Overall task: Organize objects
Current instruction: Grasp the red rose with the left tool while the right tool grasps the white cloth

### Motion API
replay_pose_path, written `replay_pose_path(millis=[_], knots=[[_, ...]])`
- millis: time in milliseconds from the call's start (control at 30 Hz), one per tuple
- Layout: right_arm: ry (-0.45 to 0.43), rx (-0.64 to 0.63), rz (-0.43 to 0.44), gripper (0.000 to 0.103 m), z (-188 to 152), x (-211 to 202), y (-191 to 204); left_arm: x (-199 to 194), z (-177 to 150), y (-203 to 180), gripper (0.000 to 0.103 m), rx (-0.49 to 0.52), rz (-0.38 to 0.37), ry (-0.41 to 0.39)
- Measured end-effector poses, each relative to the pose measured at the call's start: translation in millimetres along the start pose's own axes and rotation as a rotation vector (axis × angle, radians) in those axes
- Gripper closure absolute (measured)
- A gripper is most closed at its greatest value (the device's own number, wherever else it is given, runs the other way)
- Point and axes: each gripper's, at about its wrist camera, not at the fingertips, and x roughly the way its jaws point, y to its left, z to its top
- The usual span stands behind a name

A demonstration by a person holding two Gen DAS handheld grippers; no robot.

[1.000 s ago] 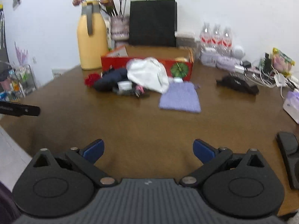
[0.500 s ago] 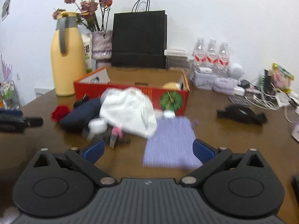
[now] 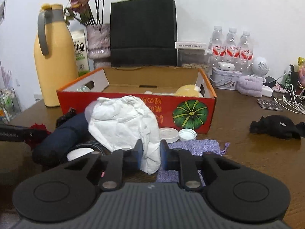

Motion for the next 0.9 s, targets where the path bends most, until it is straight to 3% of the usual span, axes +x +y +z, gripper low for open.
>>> replay_pose_path(millis=[267,500,667,900], knots=[[-0.025,0.001,0.083,0.088,-19,-92,23,-96,-23,-20,0.07,-0.023,0.025,-0.109],[0.034,0.048,0.151,0.088,-66,-169,39,-145,-71,-38,0.07,-0.047,-0.003,-0.054],[0.072,0.055,0.144,0.088,-89,-183,44,-162,-83,-49,0.07,-0.023,-0.01,-0.056],[0.08,0.054,0.128,0.088,-95,-181,46,-163,-82,-53,0.07,-0.005,-0.009,-0.067]])
